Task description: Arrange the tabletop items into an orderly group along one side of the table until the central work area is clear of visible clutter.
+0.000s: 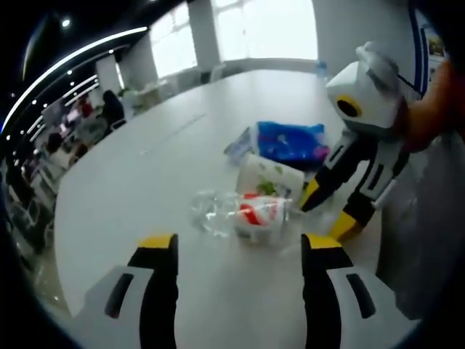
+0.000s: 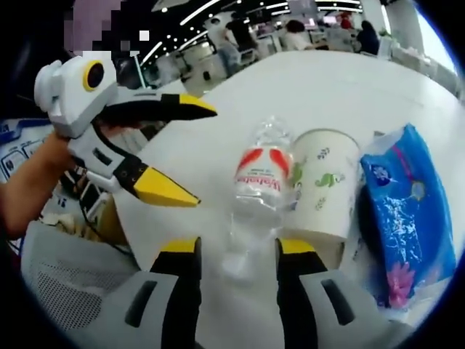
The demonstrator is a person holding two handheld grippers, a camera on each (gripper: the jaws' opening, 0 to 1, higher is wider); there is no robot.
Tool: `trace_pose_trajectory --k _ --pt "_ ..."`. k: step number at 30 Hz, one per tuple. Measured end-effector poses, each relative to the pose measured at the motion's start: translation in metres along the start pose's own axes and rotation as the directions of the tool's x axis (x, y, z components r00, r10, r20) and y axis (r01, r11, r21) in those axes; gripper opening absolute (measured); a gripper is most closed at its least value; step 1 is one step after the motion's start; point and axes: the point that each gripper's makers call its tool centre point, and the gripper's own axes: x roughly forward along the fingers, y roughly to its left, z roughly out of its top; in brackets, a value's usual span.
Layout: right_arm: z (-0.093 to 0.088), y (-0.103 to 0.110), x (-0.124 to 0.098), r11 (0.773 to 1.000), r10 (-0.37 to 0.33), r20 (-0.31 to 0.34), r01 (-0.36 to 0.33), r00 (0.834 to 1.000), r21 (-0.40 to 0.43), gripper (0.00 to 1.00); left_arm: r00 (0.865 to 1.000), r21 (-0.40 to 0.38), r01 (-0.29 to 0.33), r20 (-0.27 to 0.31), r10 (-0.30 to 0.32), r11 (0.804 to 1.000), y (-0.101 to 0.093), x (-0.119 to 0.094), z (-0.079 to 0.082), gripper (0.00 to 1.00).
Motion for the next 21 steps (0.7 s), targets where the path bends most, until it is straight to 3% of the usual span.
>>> trace_pose_trajectory --k 21 --pt "-0.013 -0.004 0.000 1.000 -0.008 -0.072 0.006 0.997 -0.030 0.25 1.000 0.000 0.003 -0.001 -0.003 1.000 -0.002 -0.001 0.000 0.64"
